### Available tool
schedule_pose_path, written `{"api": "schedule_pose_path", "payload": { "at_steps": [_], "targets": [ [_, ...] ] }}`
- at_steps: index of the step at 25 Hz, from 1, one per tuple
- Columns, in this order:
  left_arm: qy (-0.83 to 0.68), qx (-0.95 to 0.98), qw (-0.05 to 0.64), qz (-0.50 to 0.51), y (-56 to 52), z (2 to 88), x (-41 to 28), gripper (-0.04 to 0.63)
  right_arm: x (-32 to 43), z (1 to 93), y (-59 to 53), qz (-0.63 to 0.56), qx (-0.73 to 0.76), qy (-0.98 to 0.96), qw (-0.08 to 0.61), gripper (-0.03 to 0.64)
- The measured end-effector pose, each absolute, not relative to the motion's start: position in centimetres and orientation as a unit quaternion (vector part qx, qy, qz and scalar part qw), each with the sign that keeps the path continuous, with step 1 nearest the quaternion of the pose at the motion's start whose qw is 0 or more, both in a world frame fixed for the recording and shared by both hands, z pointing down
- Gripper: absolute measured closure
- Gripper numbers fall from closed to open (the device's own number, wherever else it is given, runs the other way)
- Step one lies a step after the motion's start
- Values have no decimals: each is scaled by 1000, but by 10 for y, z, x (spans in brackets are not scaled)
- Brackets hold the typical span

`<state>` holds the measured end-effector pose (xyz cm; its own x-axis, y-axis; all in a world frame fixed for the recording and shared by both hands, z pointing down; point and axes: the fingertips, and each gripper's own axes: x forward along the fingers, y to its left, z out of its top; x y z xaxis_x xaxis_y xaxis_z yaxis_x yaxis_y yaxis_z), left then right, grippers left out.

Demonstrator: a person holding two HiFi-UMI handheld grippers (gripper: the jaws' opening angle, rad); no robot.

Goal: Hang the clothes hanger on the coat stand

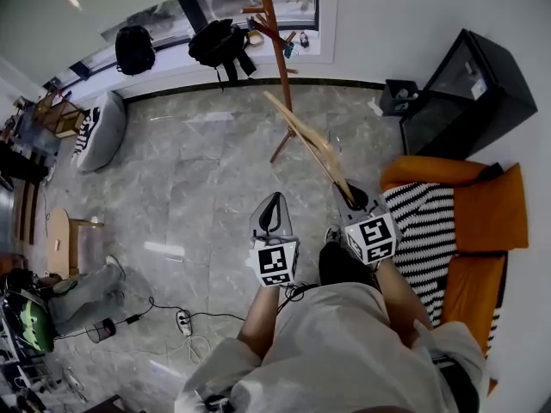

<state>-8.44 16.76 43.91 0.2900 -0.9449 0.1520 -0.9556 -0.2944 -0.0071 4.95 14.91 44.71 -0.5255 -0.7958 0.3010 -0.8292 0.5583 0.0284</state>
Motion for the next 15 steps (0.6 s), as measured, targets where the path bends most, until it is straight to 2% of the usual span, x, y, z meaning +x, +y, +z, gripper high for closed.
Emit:
{"api": "schedule_pose_path", "payload": {
  "at_steps": [6, 15],
  "targets": [
    [-594, 799, 50, 81, 96, 444, -50, 586, 75, 459, 79, 70, 428, -888, 151, 589],
    [-620, 776, 25, 114, 21, 444, -24, 586, 100, 470, 11, 65, 351, -919, 167, 589]
  ]
}}
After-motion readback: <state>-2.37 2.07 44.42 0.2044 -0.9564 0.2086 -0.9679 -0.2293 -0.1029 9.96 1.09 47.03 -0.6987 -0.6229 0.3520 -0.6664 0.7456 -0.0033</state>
